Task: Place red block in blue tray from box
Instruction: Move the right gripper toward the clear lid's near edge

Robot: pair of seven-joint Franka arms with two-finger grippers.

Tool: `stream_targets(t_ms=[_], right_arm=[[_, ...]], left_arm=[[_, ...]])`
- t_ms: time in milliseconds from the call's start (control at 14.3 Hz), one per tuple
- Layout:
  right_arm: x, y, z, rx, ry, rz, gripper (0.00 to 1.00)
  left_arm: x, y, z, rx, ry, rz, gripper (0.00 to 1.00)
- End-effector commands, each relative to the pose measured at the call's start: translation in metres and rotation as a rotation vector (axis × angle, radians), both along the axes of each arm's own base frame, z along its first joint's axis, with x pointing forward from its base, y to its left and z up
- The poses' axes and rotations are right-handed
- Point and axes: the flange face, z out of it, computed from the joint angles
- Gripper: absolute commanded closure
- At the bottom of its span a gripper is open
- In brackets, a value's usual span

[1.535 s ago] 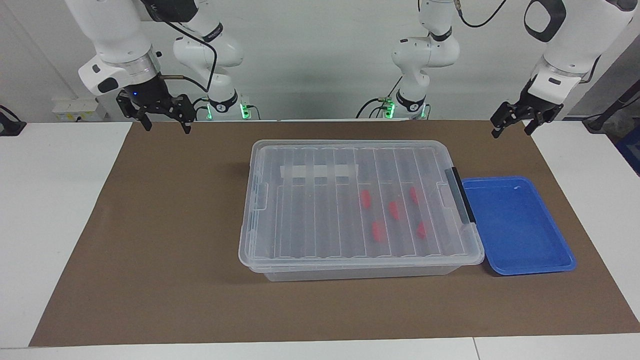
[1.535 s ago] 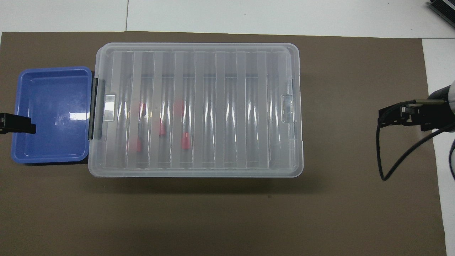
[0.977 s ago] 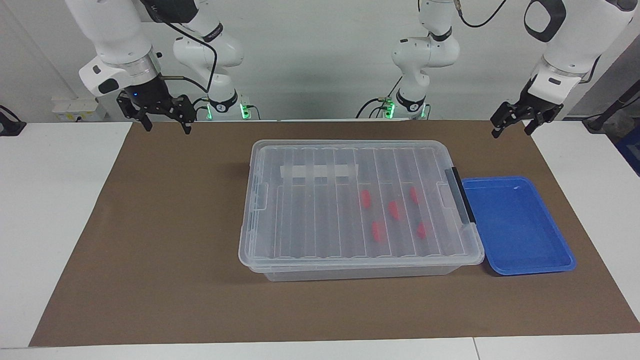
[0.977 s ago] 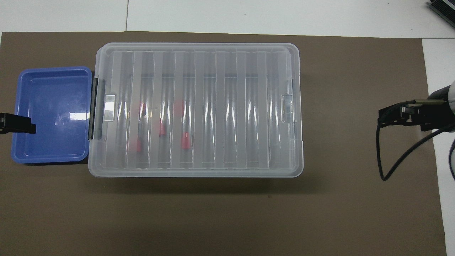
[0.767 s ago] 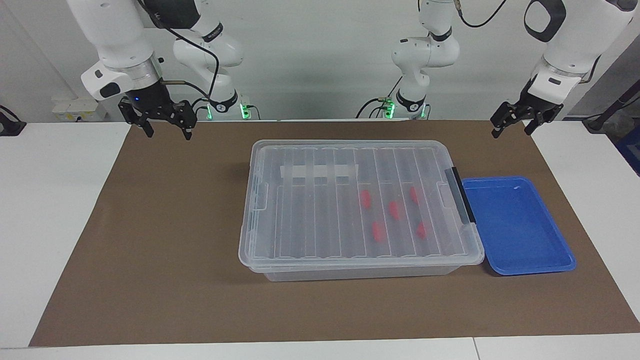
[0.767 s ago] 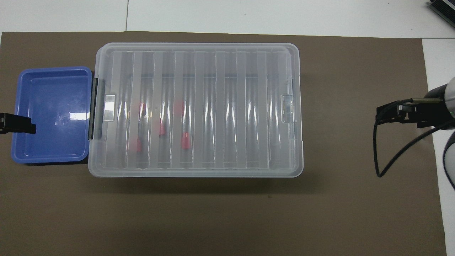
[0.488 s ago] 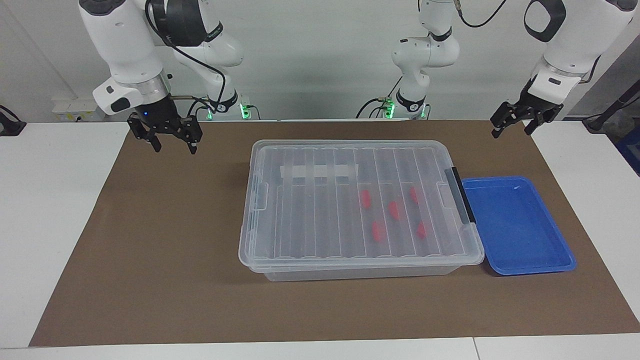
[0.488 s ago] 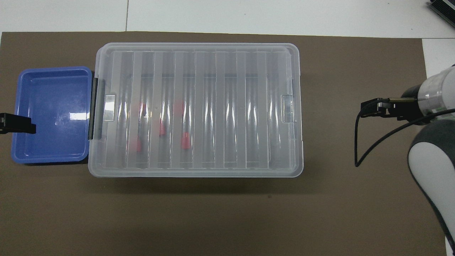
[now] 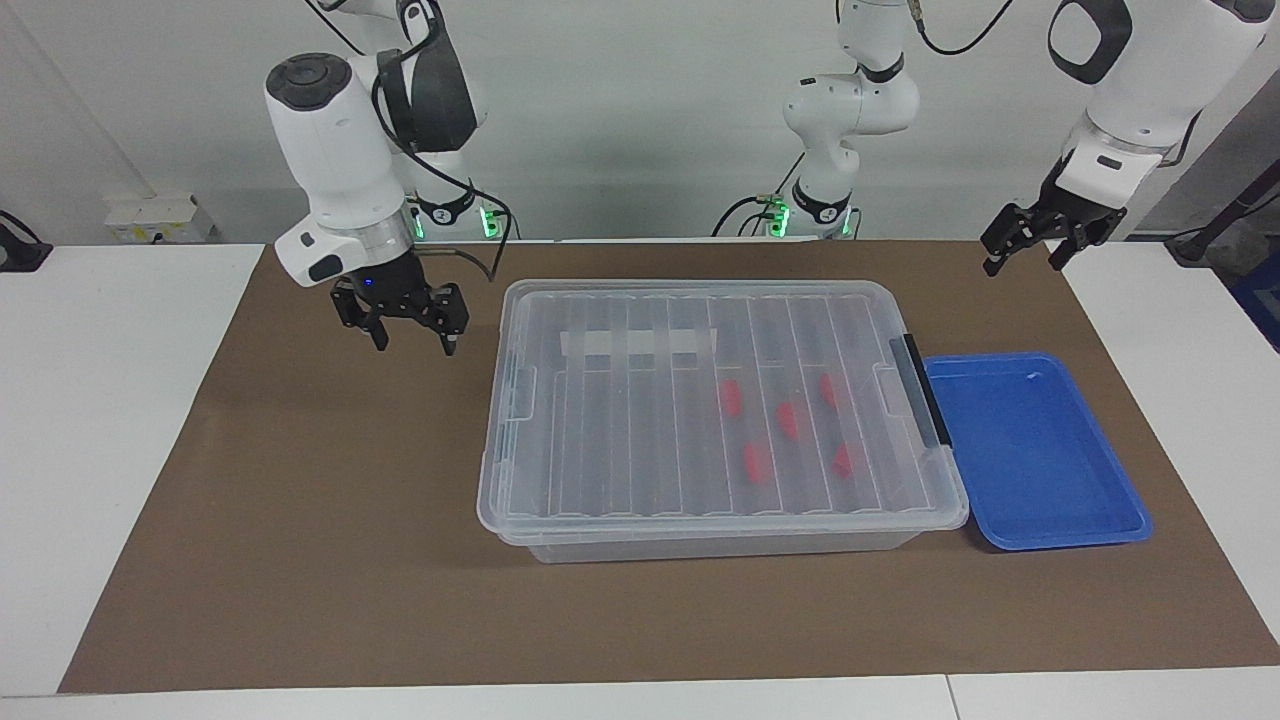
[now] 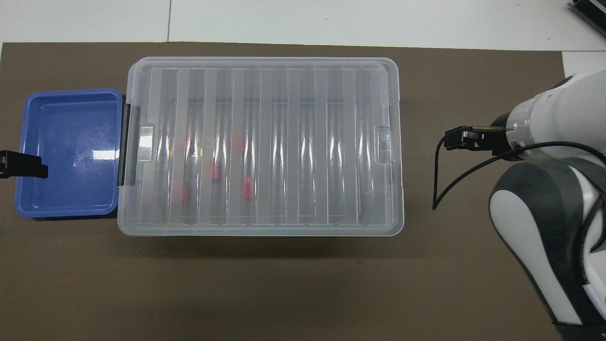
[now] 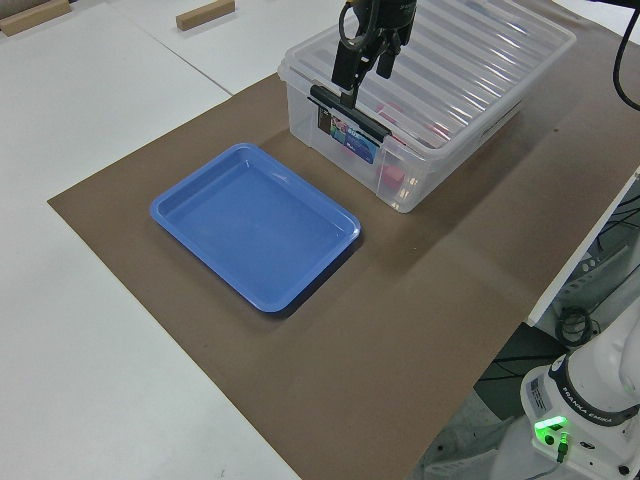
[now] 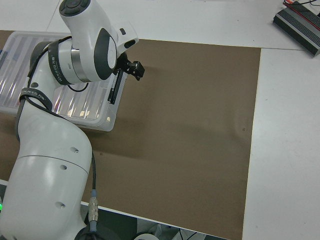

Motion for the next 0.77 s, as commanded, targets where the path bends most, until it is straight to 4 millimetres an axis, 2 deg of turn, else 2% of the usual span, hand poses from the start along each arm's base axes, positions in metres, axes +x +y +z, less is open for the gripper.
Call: stream_targets(t_ms=[0, 279, 698], right_arm=[[0.008, 0.023, -0.017, 0.012, -0.016, -0.021, 0.07], [0.004, 0.064, -0.032, -0.009, -0.021, -0.024, 0.07], [-0.009, 0.062, -0.056, -0.054, 0.017, 0.001, 0.08]], left_arm=[[-0.005, 0.002, 0.005, -0.013, 0.003, 0.006, 0.0], [-0.005, 0.002, 0.005, -0.012, 0.003, 0.006, 0.0], [-0.005, 0.002, 0.005, -0.012, 0.003, 0.006, 0.0]])
